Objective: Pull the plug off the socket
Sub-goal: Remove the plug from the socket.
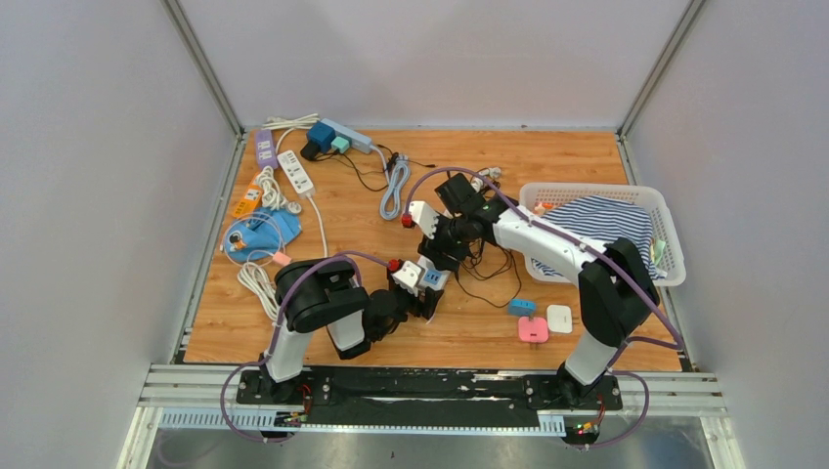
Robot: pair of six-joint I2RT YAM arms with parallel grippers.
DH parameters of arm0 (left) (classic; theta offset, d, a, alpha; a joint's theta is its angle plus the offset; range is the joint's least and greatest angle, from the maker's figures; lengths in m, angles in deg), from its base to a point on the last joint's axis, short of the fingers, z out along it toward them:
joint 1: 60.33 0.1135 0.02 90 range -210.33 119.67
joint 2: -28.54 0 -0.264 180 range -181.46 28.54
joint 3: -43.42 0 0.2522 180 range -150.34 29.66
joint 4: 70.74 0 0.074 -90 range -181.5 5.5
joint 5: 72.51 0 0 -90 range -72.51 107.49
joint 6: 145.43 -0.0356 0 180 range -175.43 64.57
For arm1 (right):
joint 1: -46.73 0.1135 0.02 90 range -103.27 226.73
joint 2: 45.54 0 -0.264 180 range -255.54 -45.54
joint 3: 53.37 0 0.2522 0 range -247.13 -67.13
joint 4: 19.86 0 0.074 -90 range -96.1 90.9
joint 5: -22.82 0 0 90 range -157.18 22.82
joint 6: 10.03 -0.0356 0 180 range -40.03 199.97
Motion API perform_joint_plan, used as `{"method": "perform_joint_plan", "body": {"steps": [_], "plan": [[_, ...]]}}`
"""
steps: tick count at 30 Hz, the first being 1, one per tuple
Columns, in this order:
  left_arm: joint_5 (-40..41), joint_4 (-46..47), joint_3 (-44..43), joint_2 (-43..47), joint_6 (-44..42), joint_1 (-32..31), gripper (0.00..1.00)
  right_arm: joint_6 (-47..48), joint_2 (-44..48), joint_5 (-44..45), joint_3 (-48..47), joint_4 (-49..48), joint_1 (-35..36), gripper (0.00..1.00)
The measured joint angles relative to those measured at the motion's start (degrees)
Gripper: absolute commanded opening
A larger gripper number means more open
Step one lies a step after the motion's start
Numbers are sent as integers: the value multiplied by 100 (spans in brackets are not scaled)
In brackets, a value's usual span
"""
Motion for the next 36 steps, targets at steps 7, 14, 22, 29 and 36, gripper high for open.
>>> {"method": "perform_joint_plan", "body": {"steps": [7,14,22,29,36], "plan": [[-31,0,-11,0,44,0,0,-7,9,-234,0,37,-153,0],[-42,0,-11,0,63,0,0,7,9,-251,0,42,-133,0],[15,0,-9,0,35,-7,0,44,9,199,0,7,177,0],[26,0,-7,0,17,-11,0,44,31,363,-2,7,238,0],[-31,0,-15,-9,39,-11,0,37,33,-76,0,70,-83,0]]}}
